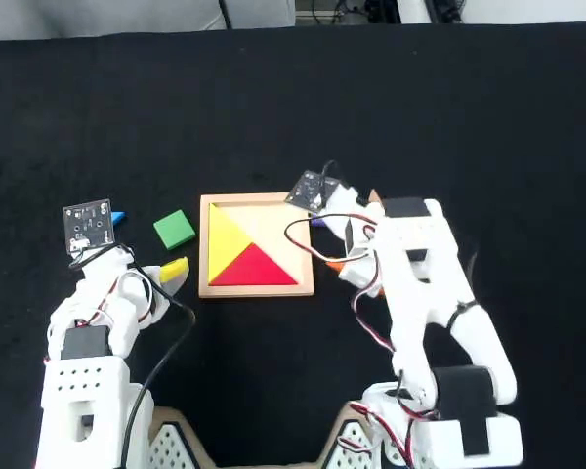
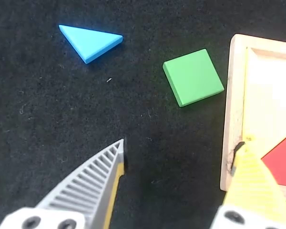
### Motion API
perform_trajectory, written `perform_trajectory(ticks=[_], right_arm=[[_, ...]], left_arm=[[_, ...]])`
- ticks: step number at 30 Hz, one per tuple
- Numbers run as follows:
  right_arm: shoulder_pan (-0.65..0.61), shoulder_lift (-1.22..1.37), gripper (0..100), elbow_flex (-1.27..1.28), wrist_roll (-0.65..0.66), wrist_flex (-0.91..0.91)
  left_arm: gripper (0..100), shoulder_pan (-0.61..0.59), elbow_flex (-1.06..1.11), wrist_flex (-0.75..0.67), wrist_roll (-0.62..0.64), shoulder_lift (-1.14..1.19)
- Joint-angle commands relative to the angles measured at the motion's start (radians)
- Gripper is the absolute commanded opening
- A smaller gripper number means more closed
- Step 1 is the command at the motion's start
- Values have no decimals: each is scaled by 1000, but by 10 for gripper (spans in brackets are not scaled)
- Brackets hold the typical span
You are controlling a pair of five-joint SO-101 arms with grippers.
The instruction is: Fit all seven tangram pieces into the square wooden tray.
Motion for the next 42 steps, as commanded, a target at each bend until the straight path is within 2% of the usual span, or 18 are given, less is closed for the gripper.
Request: perform_trajectory(ticks=[1, 3, 9, 18, 25, 36, 38, 42], right_arm=[[-15, -48, 11, -8, -29, -11], [-60, -54, 11, -42, -117, -11], [-224, 21, 11, -240, -516, -29], [-308, 384, 11, -547, -862, 63], [-313, 530, 11, -657, -987, 87], [-373, 530, 13, -654, -999, 109], [-370, 535, 40, -654, -1031, 118], [-373, 532, 165, -661, -1042, 144]], left_arm=[[353, 10, -4, -18, -6, -11], [353, 10, -4, -18, -6, -11], [353, 10, -4, -18, -6, -11], [353, 10, -4, -17, -6, -11], [353, 10, -4, -17, -6, -11], [353, 10, -4, -17, -6, -11], [353, 10, -4, -17, -6, -11], [353, 10, -4, -17, -6, -11]])
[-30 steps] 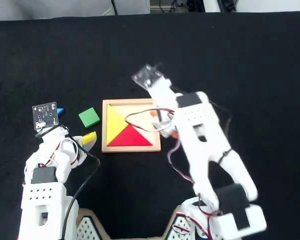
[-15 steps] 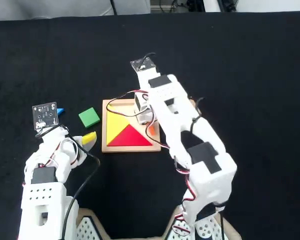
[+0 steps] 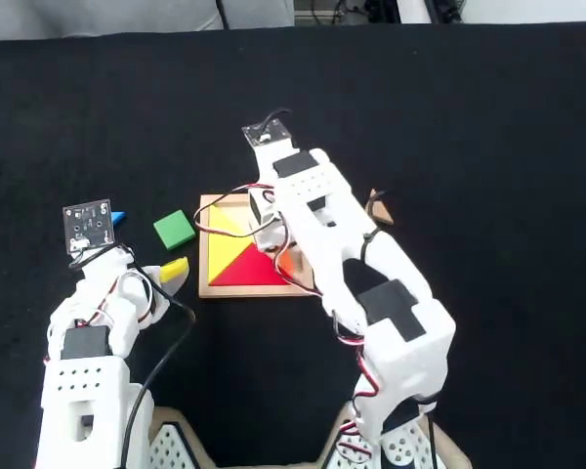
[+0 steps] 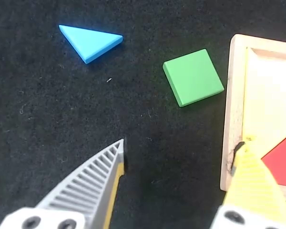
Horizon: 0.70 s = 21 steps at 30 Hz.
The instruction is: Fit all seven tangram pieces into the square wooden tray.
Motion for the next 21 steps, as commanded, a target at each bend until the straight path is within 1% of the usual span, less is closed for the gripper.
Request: perform_trajectory(ticks=[1, 4, 10, 13, 18, 21], right_arm=[[-14, -12, 173, -59, -9, 14], [-14, -13, 162, -59, 20, 12], [-6, -13, 159, -79, 23, 12], [-5, -13, 159, -81, 64, 12], [52, -38, 159, -77, 78, 8], [72, -28, 159, -74, 112, 9]], left_arm=[[353, 10, -4, -17, -6, -11], [353, 10, -4, -17, -6, -11], [353, 10, -4, -17, -6, -11], [353, 10, -4, -17, -6, -11], [353, 10, -4, -17, -6, -11], [353, 10, -4, -17, -6, -11]])
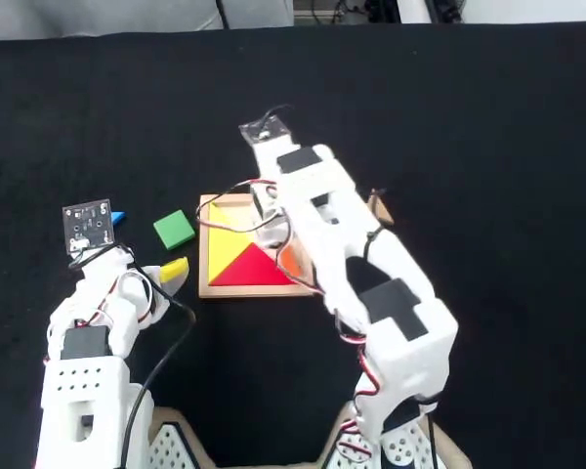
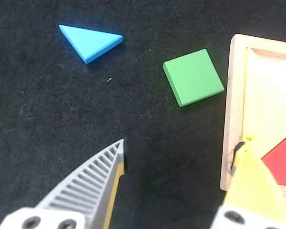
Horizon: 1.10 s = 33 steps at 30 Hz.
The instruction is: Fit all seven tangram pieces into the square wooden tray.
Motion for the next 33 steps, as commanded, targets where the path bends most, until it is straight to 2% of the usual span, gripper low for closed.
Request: perform_trajectory(ticks=[1, 8, 13, 17, 19, 28, 33], right_arm=[[38, -22, 159, -48, 37, 2], [94, -62, 159, -50, 44, 6], [57, -122, 149, -15, 66, -32], [-18, -119, 6, -54, 133, -101], [-29, -108, 31, -101, 120, -101], [32, 145, 11, -278, 161, -34], [20, 182, 11, -355, 166, 6]], left_arm=[[353, 10, -4, -17, -6, -11], [353, 10, -4, -17, -6, -11], [353, 10, -4, -17, -6, -11], [353, 10, -4, -17, -6, -11], [353, 10, -4, -17, -6, -11], [353, 10, -4, -17, -6, -11], [353, 10, -4, -17, -6, -11]])
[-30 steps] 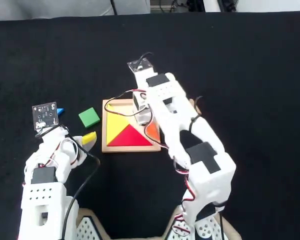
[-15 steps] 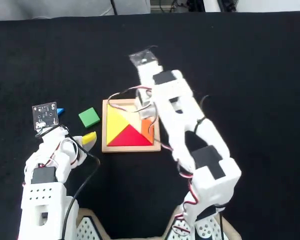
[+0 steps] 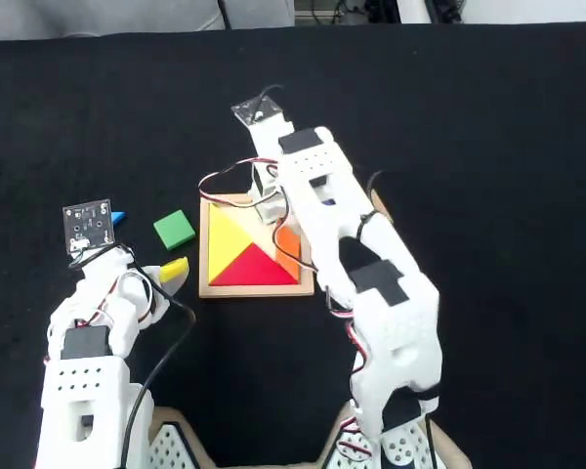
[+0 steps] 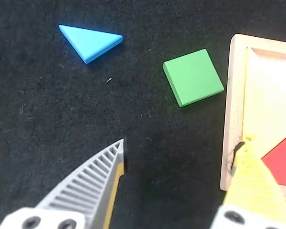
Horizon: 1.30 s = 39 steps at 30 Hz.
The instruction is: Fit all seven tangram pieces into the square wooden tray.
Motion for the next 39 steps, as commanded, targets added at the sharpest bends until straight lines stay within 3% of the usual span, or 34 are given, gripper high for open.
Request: perform_trajectory(ticks=[1, 18, 31, 35, 39], right_arm=[[6, -8, 11, -81, 9, 17], [6, 73, 11, -104, 44, 11], [2, 65, 11, -114, 49, 143], [11, -18, 11, -163, 43, 192], [98, -188, 11, -133, 43, 216]], left_arm=[[353, 10, -4, -17, -6, -11], [353, 10, -4, -17, -6, -11], [353, 10, -4, -17, -6, -11], [353, 10, -4, -17, -6, -11], [353, 10, -4, -18, -6, -11]])
